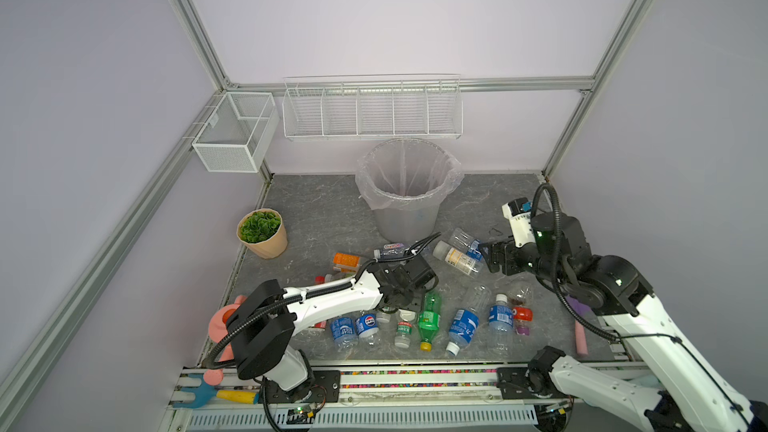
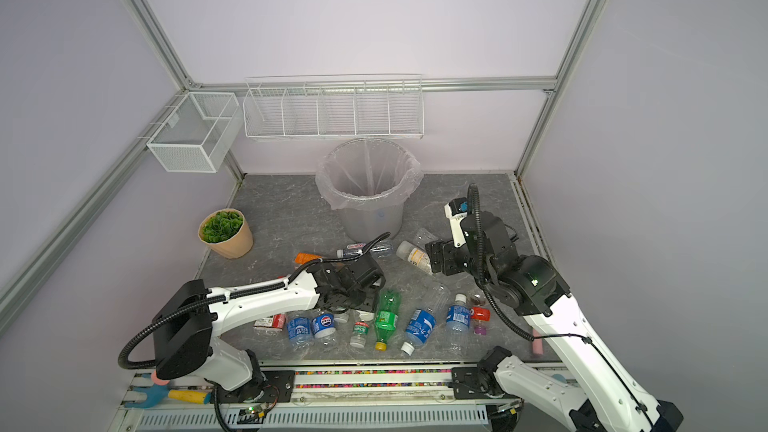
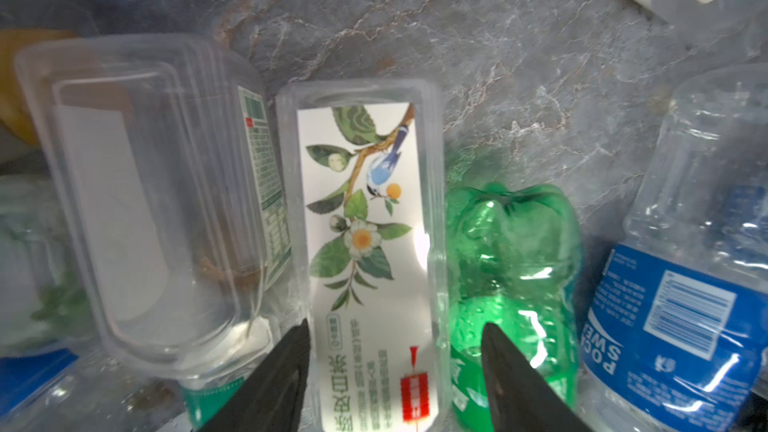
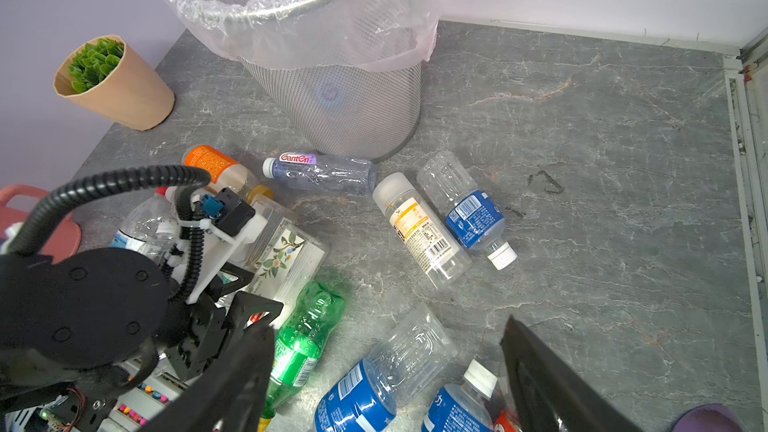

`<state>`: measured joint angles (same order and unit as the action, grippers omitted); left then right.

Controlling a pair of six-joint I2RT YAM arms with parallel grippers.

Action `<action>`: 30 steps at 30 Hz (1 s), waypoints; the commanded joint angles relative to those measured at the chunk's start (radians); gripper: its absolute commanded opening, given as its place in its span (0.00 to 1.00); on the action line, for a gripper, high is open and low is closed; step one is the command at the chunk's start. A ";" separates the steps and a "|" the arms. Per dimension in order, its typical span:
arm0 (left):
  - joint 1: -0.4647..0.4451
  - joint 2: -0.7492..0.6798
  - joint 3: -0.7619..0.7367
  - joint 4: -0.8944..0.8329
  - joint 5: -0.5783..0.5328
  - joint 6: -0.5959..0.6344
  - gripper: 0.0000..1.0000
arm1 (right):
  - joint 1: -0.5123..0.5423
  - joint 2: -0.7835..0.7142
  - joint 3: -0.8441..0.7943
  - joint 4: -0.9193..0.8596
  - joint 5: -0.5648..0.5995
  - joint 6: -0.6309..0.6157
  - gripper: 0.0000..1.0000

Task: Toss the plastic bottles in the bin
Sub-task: 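Release the bottle into the bin while the left gripper reaches toward the tea bottle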

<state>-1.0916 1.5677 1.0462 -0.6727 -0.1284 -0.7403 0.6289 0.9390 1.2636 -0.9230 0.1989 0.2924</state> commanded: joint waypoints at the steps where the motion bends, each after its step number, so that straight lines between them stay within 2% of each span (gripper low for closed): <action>1: -0.007 0.016 0.038 -0.048 -0.029 -0.019 0.65 | -0.006 -0.016 -0.019 0.029 0.019 0.009 0.88; 30: -0.047 0.205 0.150 -0.107 -0.059 0.024 0.70 | -0.005 -0.056 -0.042 0.046 0.036 -0.001 0.88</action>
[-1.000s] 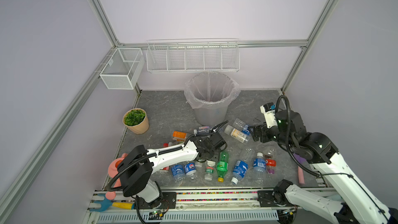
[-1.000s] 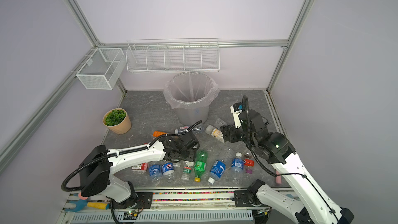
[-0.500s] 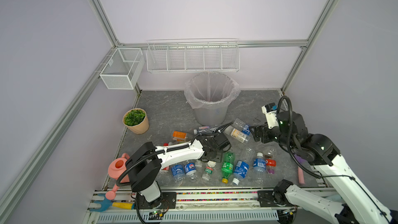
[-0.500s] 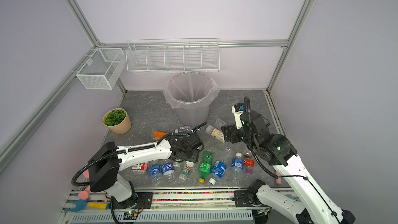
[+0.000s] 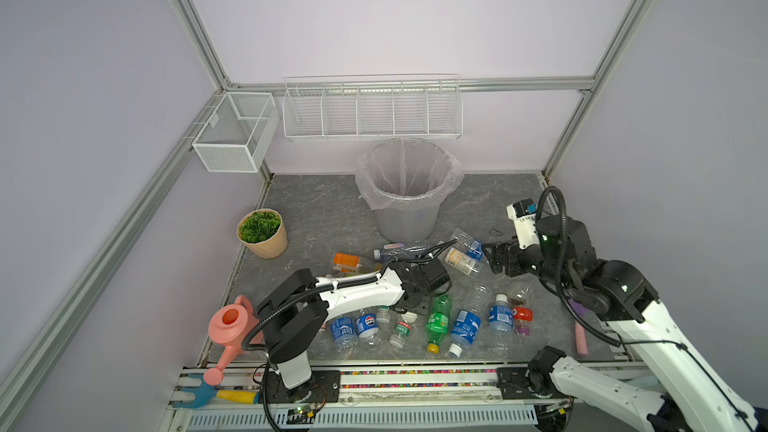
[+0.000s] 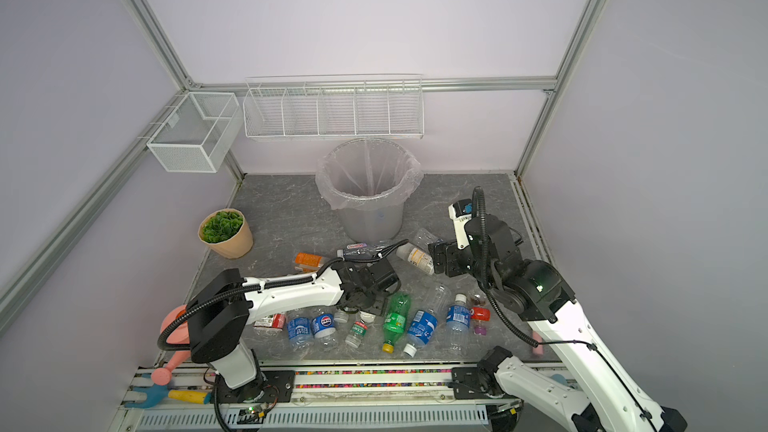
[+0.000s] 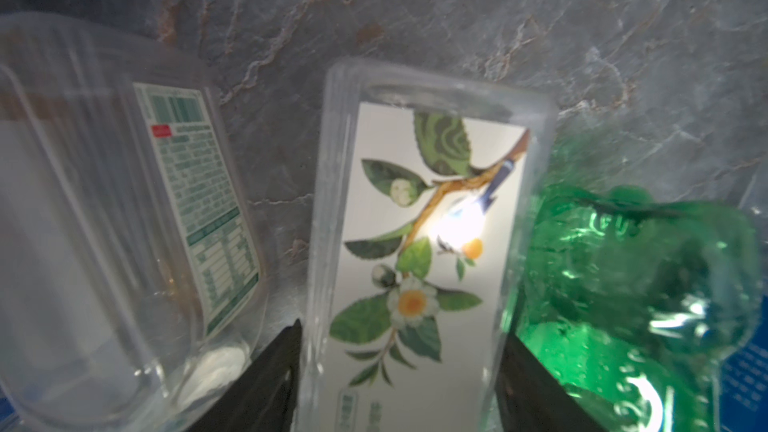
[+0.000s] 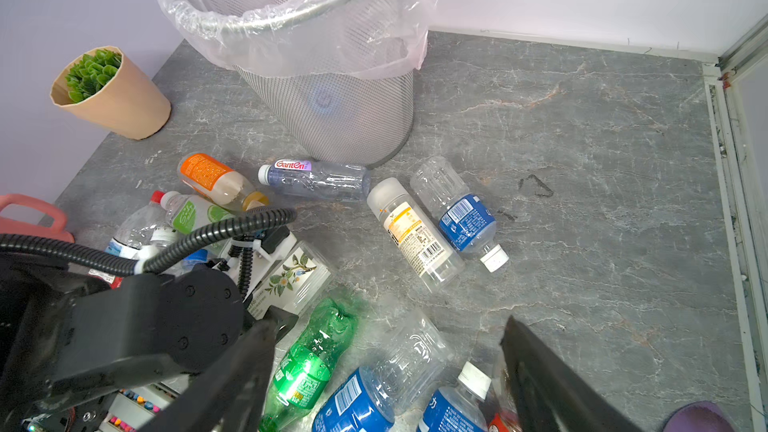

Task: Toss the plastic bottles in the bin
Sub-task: 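Release the bottle into the bin while the left gripper reaches toward the tea bottle, then close the left gripper on the white-labelled tea bottle and lift it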

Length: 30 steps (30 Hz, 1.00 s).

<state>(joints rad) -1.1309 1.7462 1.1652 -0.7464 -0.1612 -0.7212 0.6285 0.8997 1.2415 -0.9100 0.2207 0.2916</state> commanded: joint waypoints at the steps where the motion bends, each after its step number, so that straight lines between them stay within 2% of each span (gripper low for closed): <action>1: -0.009 0.032 0.033 -0.031 -0.024 0.008 0.69 | -0.006 -0.019 -0.022 0.034 0.013 0.000 0.89; 3: -0.016 0.038 0.039 -0.034 -0.026 0.012 0.63 | -0.007 -0.022 -0.028 0.033 0.012 0.004 0.88; 7: -0.021 0.032 0.048 -0.044 -0.044 0.016 0.44 | -0.006 -0.031 -0.033 0.034 0.012 0.006 0.89; 10: -0.021 0.014 0.050 -0.052 -0.055 0.019 0.36 | -0.006 -0.037 -0.031 0.036 0.011 0.008 0.89; 17: -0.021 -0.096 0.064 -0.082 -0.110 0.037 0.35 | -0.006 -0.046 -0.036 0.040 0.001 0.016 0.88; 24: -0.021 -0.299 0.101 -0.075 -0.158 0.093 0.32 | -0.006 -0.065 -0.036 0.046 0.005 0.014 0.88; 30: -0.047 -0.498 0.115 0.039 -0.153 0.226 0.27 | -0.006 -0.071 -0.039 0.057 0.013 0.012 0.88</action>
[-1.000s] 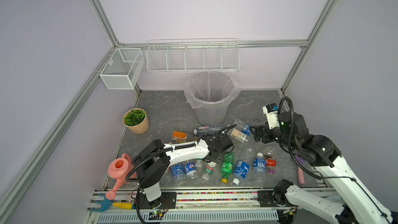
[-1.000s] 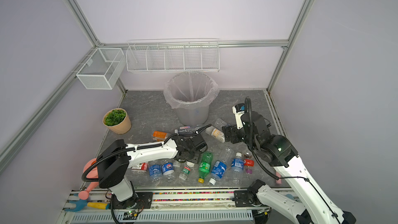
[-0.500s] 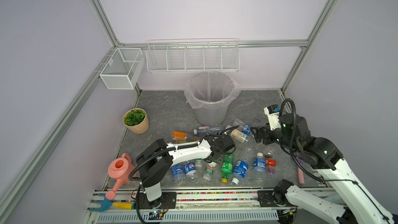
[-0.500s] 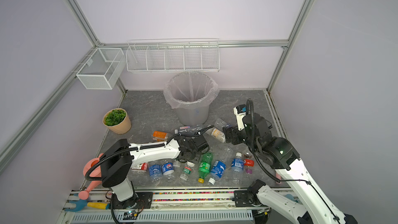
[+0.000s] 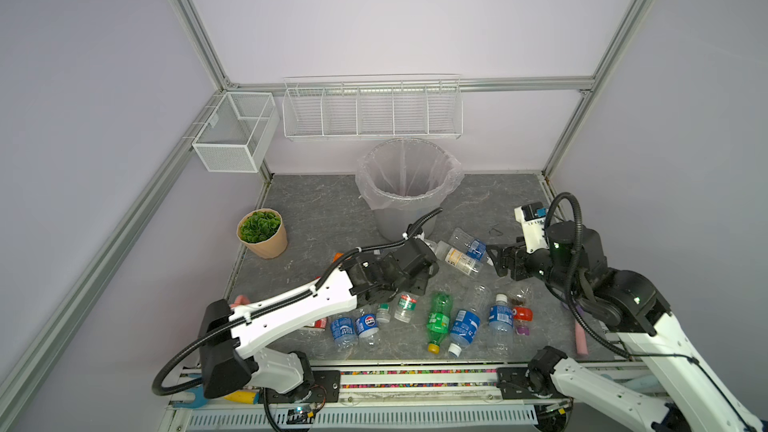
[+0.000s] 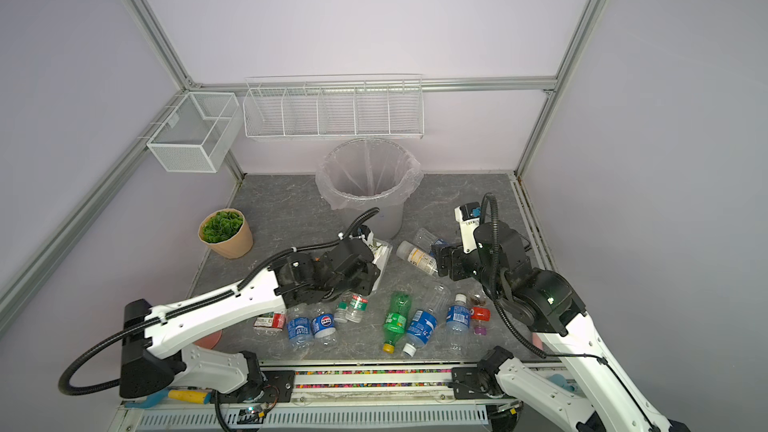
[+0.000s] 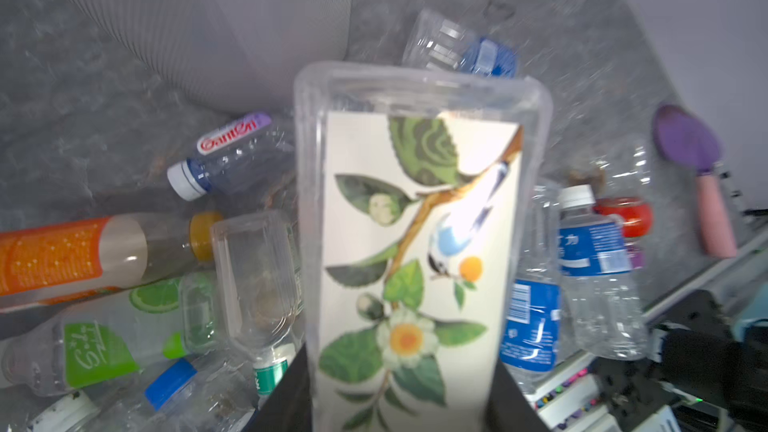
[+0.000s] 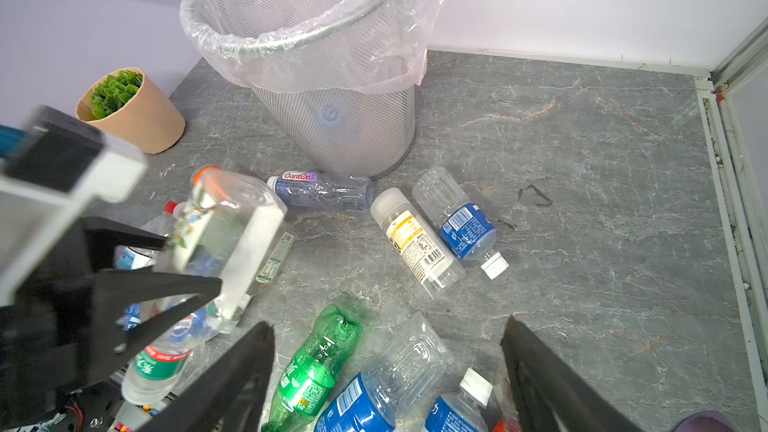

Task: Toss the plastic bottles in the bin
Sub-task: 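Close the left gripper on the white-labelled tea bottle and lift it, then carry the tea bottle over the bin with the left gripper and release it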

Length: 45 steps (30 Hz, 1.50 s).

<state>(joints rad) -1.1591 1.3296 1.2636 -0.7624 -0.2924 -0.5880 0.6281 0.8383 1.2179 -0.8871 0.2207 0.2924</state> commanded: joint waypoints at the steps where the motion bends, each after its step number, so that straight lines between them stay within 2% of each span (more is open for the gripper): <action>1: -0.023 -0.109 0.016 0.081 -0.015 0.118 0.27 | -0.006 -0.008 -0.014 0.036 0.014 0.014 0.88; 6: -0.026 -0.240 0.015 0.235 -0.024 0.274 0.23 | -0.005 -0.008 -0.017 0.045 0.008 0.018 0.88; 10: -0.026 -0.281 0.017 0.360 -0.025 0.382 0.19 | -0.005 -0.010 -0.010 0.042 0.001 0.023 0.88; 13: -0.027 -0.261 0.065 0.381 -0.041 0.460 0.16 | -0.005 -0.020 -0.009 0.037 0.003 0.023 0.89; 19: -0.023 -0.207 0.183 0.427 -0.089 0.592 0.00 | -0.006 -0.033 -0.008 0.024 0.019 0.017 0.89; 23: 0.006 -0.174 0.228 0.492 -0.105 0.674 0.00 | -0.005 -0.031 -0.011 0.030 0.014 0.016 0.88; 28: 0.111 -0.130 0.257 0.605 -0.018 0.698 0.00 | -0.006 -0.026 -0.008 0.036 0.008 0.014 0.88; 37: 0.232 -0.040 0.249 0.928 0.006 0.743 0.00 | -0.004 -0.027 -0.003 0.038 0.005 0.012 0.88; 41: 0.322 0.023 0.266 0.978 0.044 0.679 0.00 | -0.006 -0.026 -0.001 0.042 -0.002 0.017 0.88; 45: 0.424 0.110 0.278 0.959 0.065 0.611 0.00 | -0.005 -0.027 -0.005 0.045 -0.006 0.019 0.89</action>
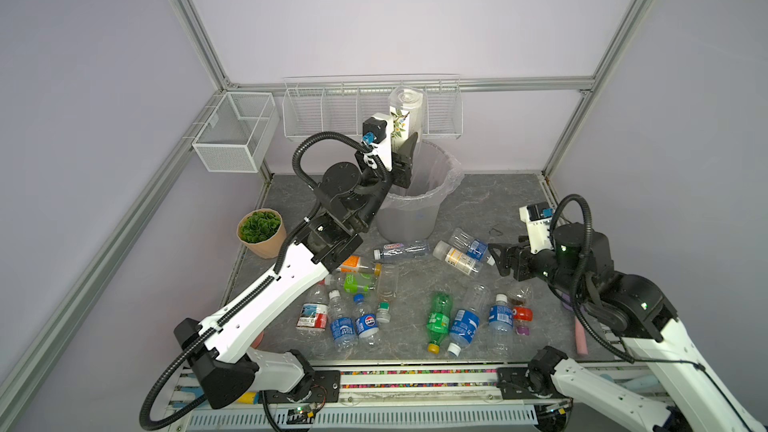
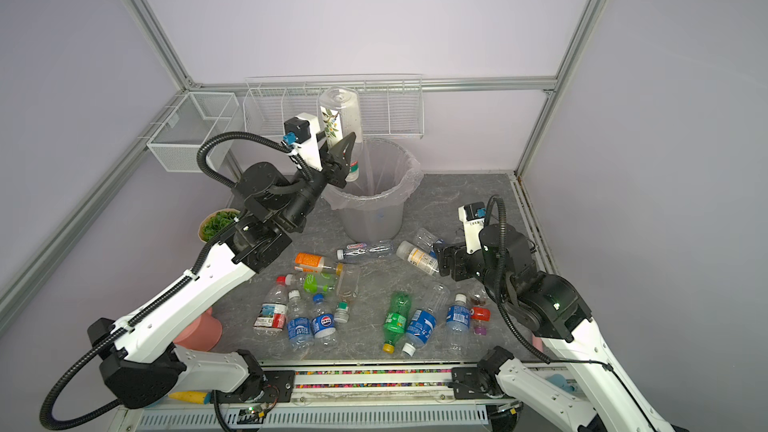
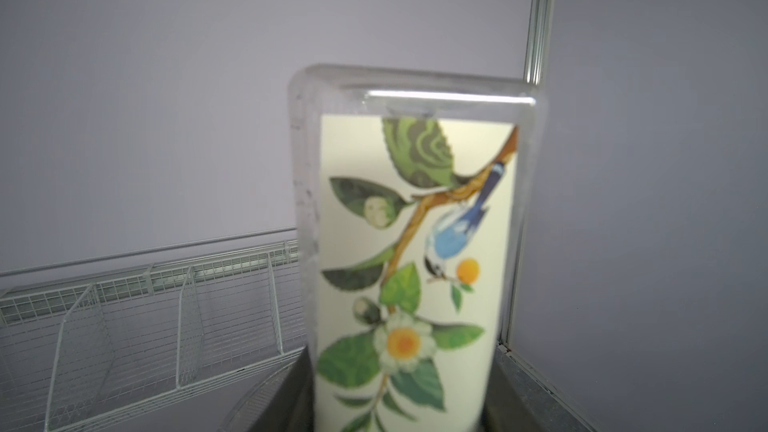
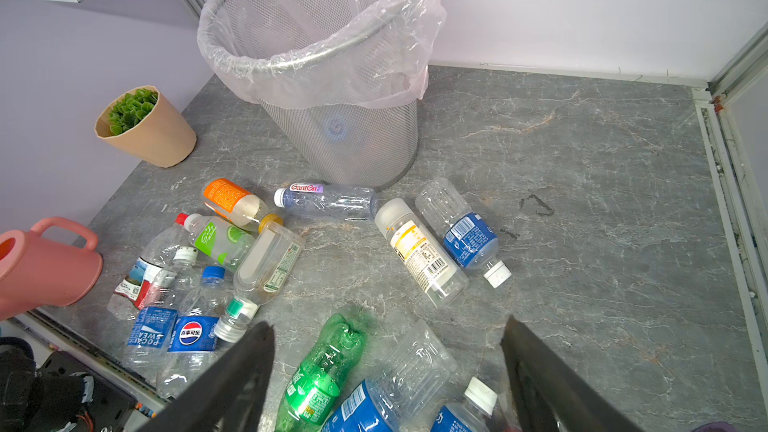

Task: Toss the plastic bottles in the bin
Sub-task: 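Carry the tea bottle over the bin with the left gripper and release it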

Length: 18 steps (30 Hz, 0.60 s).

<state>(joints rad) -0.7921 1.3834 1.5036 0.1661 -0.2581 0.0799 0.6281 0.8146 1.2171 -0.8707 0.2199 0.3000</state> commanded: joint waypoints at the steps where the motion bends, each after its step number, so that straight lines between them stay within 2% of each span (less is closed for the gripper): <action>1: 0.080 0.083 0.049 0.006 0.029 -0.080 0.00 | -0.006 -0.003 -0.004 0.027 -0.008 0.013 0.89; 3: 0.112 0.122 0.065 -0.053 0.022 -0.128 0.00 | -0.006 -0.007 -0.002 0.024 -0.012 0.017 0.88; 4: 0.121 0.134 0.067 -0.081 0.015 -0.149 0.11 | -0.006 -0.010 -0.003 0.024 -0.011 0.018 0.89; 5: 0.125 0.137 0.065 -0.101 0.016 -0.158 0.33 | -0.005 -0.015 -0.002 0.023 -0.010 0.018 0.88; 6: 0.126 0.133 0.059 -0.118 0.019 -0.157 0.60 | -0.005 -0.023 -0.003 0.021 -0.005 0.020 0.89; 7: 0.126 0.121 0.051 -0.126 0.029 -0.158 0.79 | -0.005 -0.029 -0.005 0.019 -0.001 0.019 0.88; 9: 0.126 0.090 0.028 -0.109 0.046 -0.157 0.89 | -0.007 -0.044 -0.010 0.018 0.004 0.019 0.88; 11: 0.126 0.061 0.024 -0.104 0.069 -0.155 0.94 | -0.005 -0.052 -0.012 0.016 0.010 0.019 0.88; 13: 0.126 0.034 0.031 -0.109 0.083 -0.152 0.98 | -0.005 -0.057 -0.011 0.018 0.010 0.019 0.88; 18: 0.126 -0.008 0.034 -0.127 0.103 -0.146 0.99 | -0.006 -0.054 -0.016 0.038 -0.007 0.026 0.89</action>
<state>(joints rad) -0.6640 1.3972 1.5215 0.0425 -0.1818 -0.0601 0.6277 0.7605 1.2171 -0.8696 0.2192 0.3096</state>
